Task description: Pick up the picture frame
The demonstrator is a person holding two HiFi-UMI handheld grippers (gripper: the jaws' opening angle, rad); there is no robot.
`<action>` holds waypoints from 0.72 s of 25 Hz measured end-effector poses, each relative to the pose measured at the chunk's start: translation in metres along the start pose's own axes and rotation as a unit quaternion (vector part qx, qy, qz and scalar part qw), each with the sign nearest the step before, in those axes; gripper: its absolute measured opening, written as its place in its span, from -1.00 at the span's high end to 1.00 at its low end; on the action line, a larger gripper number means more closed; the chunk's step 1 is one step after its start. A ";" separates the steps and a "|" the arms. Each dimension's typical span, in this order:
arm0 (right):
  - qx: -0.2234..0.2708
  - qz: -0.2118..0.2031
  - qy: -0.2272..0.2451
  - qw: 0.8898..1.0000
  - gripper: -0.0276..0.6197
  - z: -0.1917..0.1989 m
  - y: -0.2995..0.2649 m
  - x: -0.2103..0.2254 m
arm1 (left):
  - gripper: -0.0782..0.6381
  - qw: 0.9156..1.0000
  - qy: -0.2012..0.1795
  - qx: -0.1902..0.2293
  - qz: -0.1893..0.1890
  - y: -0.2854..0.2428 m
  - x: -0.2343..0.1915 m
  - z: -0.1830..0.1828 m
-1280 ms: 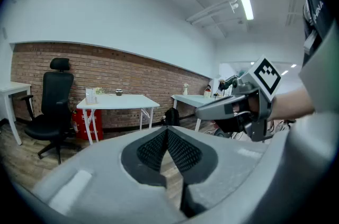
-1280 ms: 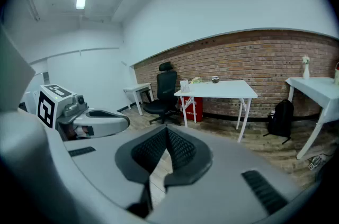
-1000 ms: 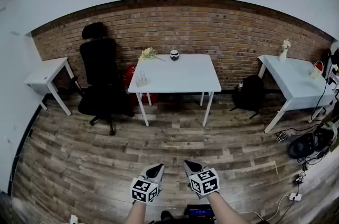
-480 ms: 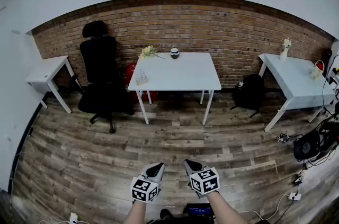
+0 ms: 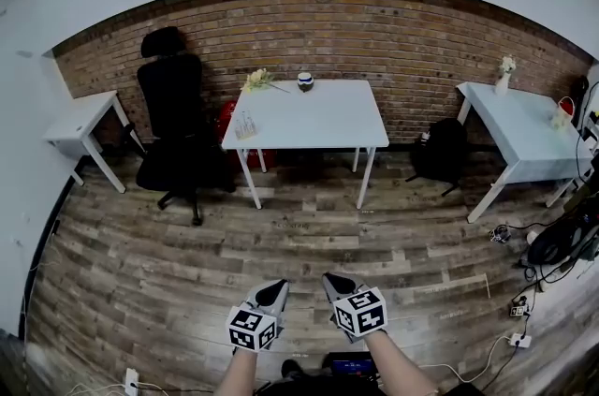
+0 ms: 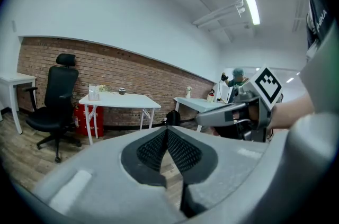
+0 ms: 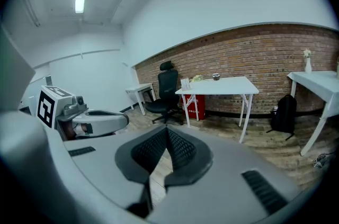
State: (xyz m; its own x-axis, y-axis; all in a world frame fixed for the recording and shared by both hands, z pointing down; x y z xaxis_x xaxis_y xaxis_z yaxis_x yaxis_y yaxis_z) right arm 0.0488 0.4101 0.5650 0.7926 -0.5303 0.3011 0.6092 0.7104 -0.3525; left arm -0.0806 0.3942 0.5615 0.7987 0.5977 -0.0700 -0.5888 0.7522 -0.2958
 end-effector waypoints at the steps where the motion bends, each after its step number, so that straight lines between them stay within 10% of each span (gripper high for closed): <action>1: 0.000 0.000 -0.001 1.000 0.89 0.000 0.001 0.002 | 0.75 1.000 0.000 -0.001 0.000 -0.002 0.002 0.000; 18: -0.013 -0.029 -0.008 0.999 0.89 0.005 0.006 0.047 | 0.75 0.999 -0.013 -0.026 -0.031 -0.030 0.022 0.012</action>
State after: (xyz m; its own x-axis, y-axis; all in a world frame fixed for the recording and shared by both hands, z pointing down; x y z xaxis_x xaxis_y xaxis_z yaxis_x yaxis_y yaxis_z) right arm 0.0898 0.3920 0.5818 0.7560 -0.5623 0.3350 0.6541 0.6669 -0.3568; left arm -0.0464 0.3883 0.5801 0.8299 0.5574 -0.0255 -0.5301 0.7733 -0.3478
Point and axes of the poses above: the fingertips, and each gripper's own axes: y backward along the fingers, x to its right, z out of its underside, the point moved 3 cm from there along y, backward along the fingers, and after that the axes turned 15 degrees about -z, right-handed, at the moved point
